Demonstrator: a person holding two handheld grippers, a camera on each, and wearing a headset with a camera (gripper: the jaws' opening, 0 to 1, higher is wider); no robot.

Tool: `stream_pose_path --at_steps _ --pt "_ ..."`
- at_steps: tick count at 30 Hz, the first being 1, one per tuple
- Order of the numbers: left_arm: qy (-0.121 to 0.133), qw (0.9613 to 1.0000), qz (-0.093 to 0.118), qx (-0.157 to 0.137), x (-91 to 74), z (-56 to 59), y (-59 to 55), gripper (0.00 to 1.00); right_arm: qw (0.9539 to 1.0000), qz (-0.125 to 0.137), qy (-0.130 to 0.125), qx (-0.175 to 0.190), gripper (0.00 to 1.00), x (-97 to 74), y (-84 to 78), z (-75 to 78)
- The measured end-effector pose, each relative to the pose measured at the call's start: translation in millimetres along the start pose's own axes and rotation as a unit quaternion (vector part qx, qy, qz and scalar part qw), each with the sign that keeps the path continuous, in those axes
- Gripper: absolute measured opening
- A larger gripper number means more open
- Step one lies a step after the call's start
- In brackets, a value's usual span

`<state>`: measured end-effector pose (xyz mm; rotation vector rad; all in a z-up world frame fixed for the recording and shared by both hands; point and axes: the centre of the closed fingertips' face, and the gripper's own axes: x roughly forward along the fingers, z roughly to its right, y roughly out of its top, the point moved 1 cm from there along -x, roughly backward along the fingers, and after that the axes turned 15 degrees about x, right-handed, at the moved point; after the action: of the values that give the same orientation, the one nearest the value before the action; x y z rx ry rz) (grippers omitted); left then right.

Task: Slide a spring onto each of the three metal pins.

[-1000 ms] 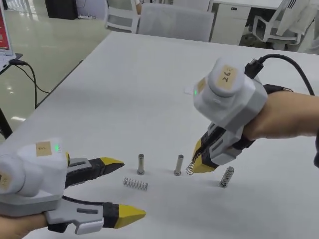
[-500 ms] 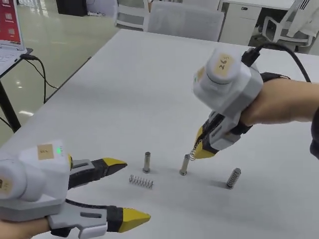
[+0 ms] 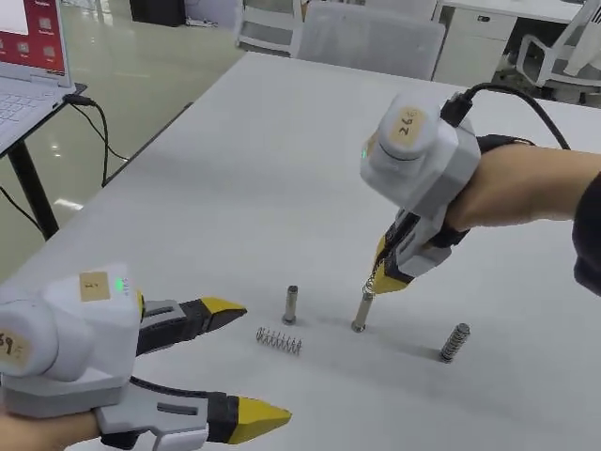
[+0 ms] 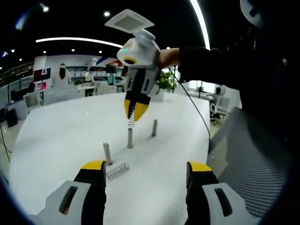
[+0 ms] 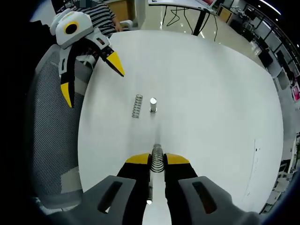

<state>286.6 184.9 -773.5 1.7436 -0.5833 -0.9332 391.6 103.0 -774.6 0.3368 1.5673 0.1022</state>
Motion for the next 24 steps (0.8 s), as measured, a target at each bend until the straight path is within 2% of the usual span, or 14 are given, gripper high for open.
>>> stream_pose_path --at_steps 3,8,24 --pt "0.002 1.0 -0.001 0.0 -1.2 -0.9 -1.3 0.65 0.9999 -0.011 -0.001 -0.004 0.08 3.2 -2.9 -0.2" --pt "0.006 1.0 -0.002 -0.001 -2.8 -3.8 -2.0 0.65 0.9999 -0.012 0.002 -0.004 0.08 7.3 -1.3 3.7" --pt "0.009 0.9999 -0.007 -0.003 -4.6 -5.9 -6.0 0.63 0.9991 -0.04 0.008 -0.007 0.08 27.3 -6.0 9.9"
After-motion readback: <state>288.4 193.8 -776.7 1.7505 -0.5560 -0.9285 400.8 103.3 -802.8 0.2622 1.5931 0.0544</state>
